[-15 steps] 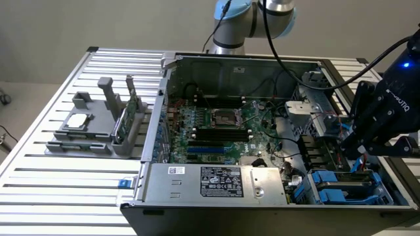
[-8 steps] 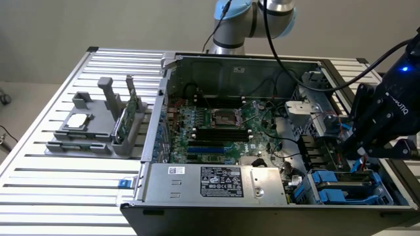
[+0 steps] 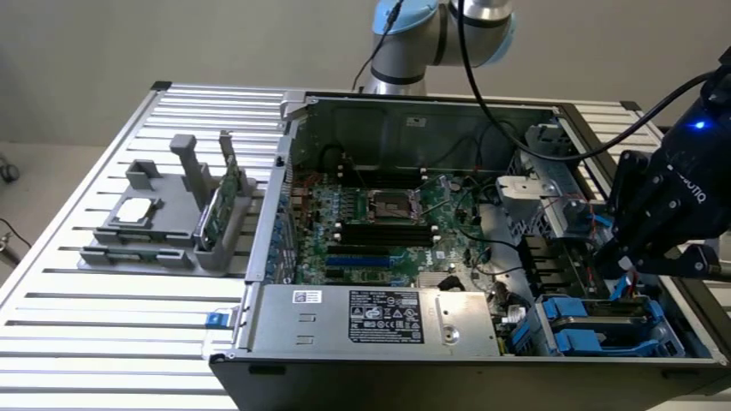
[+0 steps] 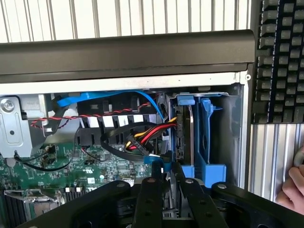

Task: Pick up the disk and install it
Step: 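Insert the second disk wire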

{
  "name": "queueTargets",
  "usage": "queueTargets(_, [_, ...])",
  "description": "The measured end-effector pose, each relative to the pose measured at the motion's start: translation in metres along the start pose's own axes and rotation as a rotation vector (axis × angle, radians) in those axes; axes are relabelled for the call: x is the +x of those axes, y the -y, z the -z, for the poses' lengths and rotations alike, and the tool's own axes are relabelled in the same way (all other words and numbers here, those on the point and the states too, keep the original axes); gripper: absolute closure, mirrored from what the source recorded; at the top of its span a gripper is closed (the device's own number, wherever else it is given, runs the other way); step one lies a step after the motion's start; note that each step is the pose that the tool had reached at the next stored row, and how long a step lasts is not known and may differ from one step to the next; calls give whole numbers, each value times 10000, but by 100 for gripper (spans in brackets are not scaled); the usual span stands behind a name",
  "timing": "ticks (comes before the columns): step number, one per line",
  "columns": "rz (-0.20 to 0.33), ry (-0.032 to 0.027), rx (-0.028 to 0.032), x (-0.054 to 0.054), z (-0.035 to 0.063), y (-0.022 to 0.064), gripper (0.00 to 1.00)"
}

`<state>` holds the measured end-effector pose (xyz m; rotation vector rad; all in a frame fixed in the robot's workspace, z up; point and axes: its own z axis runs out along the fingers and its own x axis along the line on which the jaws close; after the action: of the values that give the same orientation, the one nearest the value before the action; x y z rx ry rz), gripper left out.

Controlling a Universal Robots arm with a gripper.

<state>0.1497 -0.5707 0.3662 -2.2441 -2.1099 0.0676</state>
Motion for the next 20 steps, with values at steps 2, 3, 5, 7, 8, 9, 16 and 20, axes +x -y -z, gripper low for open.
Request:
queueTargets(2, [0, 0, 0, 0, -4, 0, 84])
queueTargets(3, [0, -3, 0, 0, -8, 0, 84])
queueTargets(5, [0, -3, 0, 0, -21, -2, 84])
queueTargets(7, [0, -3, 0, -2, -39, -3, 84])
queueTargets(8, [0, -1, 0, -4, -49, -4, 84])
queueTargets(9, [0, -2, 0, -6, -60, -5, 84])
queueTargets(16, [1, -2, 0, -37, -122, -11, 84])
queueTargets(20, [1, -1, 0, -88, -143, -16, 84])
